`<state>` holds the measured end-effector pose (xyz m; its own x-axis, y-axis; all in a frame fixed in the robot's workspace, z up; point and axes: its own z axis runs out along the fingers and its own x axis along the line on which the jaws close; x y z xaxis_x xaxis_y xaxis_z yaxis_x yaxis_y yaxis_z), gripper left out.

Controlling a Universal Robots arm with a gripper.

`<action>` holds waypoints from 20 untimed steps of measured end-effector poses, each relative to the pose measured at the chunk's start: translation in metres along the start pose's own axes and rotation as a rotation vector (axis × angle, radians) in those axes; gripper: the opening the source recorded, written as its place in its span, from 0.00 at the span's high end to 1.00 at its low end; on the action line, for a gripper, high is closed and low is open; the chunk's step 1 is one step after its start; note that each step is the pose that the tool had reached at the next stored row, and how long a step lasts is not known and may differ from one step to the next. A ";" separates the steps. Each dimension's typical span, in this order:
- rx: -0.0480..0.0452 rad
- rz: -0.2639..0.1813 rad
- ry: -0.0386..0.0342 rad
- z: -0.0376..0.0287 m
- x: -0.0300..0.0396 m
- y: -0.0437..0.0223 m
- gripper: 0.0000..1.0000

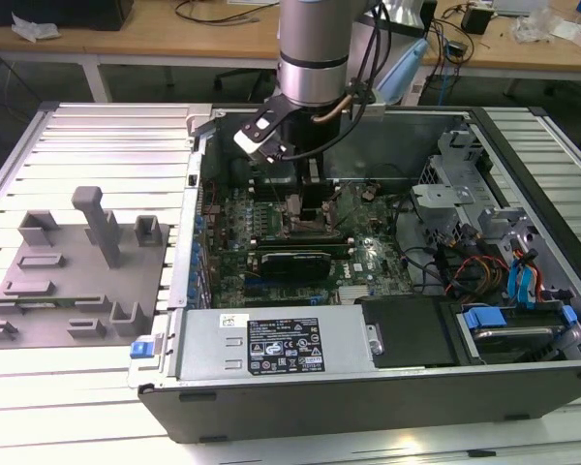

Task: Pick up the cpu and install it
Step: 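Place the cpu into insertion slot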

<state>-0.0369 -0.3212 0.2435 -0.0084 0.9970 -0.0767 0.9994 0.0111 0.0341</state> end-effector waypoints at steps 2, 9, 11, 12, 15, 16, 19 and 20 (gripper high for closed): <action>0.0000 0.000 -0.0002 0.0030 0.0016 0.0029 0.45; 0.0000 0.000 -0.0001 0.0068 0.0039 0.0098 0.45; 0.0000 0.000 -0.0001 0.0078 0.0046 0.0111 0.45; 0.0000 0.000 -0.0001 0.0084 0.0051 0.0113 0.45; 0.0001 0.000 -0.0002 0.0111 0.0073 0.0113 0.45; 0.0001 0.000 -0.0001 0.0118 0.0079 0.0113 0.45; 0.0000 0.000 -0.0002 0.0149 0.0100 0.0112 0.45; 0.0001 0.000 -0.0002 0.0157 0.0106 0.0111 0.45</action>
<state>-0.0253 -0.3116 0.2275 -0.0084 0.9970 -0.0769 0.9994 0.0110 0.0340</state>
